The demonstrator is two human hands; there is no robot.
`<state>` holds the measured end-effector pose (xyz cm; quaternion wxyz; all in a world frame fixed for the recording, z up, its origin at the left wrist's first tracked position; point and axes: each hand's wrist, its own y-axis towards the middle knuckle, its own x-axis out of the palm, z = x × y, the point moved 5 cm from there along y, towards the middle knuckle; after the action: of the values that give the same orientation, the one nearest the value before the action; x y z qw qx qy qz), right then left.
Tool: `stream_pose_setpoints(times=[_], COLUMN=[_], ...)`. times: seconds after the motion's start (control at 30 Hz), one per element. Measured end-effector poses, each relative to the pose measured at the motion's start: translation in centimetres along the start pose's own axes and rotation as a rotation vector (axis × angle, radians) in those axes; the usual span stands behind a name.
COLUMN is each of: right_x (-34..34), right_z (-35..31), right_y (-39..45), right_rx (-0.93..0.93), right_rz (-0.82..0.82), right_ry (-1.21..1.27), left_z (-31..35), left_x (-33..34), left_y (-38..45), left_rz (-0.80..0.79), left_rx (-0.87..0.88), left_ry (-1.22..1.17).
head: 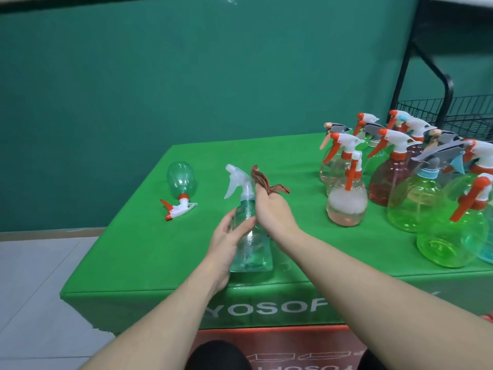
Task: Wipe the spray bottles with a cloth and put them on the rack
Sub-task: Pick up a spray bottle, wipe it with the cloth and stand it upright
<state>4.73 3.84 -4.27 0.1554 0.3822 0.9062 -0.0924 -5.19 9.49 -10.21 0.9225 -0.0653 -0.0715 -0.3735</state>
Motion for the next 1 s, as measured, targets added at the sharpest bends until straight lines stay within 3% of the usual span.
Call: stream_pose_setpoints(times=[0.1,0.4,0.53,0.73,0.9,1.0], right_x=[1.4,3.0,4.5,4.6,4.5,4.8], right_z=[-0.1,-2.3,-1.3,-1.0,-2.0,-2.9], right_y=[-0.1,-0.8,-0.8,-0.7,0.5,-0.1], right_rx=[-0.042,-0.414,-0.574,-0.701,-0.676,-0.769], right_rz=[-0.031,-0.124,-0.262,-0.365,-0.322,-0.374], right_ry=[-0.082,-0.331,-0.417,-0.624,-0.797,-0.893], left_z=[-0.4,-1.6,-2.3,-2.6,-3.1,-3.2], left_x=[-0.1,-1.2,-1.8,-1.9,-2.2,-2.4], left_y=[0.0,1.2,1.5,1.7,2.1,2.1], left_rz=[-0.014,0.004,0.013,0.007,0.004,0.022], left_rx=[-0.042,-0.032,-0.058,-0.051,-0.065,-0.072], left_ry=[-0.041,-0.143,-0.213,-0.230,-0.187,-0.148])
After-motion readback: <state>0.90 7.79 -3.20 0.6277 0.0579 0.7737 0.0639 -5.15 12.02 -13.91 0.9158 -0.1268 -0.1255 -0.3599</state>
